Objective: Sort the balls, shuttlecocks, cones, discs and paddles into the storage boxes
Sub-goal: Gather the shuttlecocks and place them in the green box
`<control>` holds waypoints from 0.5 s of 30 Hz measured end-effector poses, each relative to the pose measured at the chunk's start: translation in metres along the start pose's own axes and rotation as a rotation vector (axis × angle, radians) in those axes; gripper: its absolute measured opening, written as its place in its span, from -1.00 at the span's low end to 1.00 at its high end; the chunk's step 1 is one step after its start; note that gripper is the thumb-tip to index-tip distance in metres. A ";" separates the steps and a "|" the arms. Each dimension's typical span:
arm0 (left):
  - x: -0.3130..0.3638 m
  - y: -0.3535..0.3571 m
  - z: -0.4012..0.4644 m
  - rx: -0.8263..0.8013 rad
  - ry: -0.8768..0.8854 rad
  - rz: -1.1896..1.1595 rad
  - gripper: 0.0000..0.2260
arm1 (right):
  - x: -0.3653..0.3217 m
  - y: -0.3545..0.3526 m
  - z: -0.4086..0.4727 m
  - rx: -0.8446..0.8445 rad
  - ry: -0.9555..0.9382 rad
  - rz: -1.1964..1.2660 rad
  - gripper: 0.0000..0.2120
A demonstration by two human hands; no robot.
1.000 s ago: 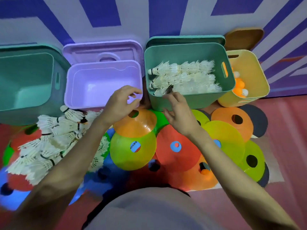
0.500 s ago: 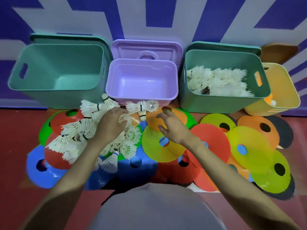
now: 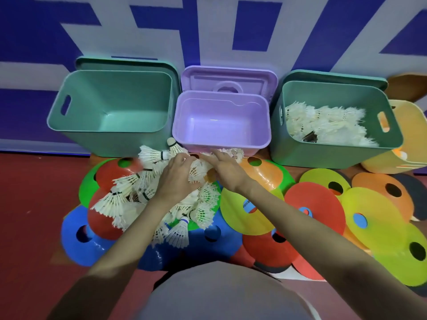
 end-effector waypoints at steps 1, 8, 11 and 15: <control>-0.001 0.002 0.000 -0.015 -0.021 0.003 -0.37 | -0.001 0.003 0.004 -0.015 -0.003 -0.055 -0.34; -0.007 0.009 0.007 0.024 -0.131 -0.050 -0.32 | -0.004 -0.006 0.010 0.115 0.076 -0.045 -0.80; -0.007 0.008 0.010 0.098 -0.120 -0.107 -0.37 | 0.006 -0.011 -0.002 0.204 0.140 0.034 -0.80; -0.004 -0.004 0.005 0.230 -0.129 -0.317 -0.28 | 0.020 -0.032 -0.040 0.513 0.272 0.421 -0.82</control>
Point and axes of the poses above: each hand's wrist, its own z-axis towards the middle knuckle, its own y-axis out of the palm, x = y × z, the point moved 5 cm from there along z, towards the middle knuckle, and after that the axes turned 4 degrees about -z, right-handed, at the moved point
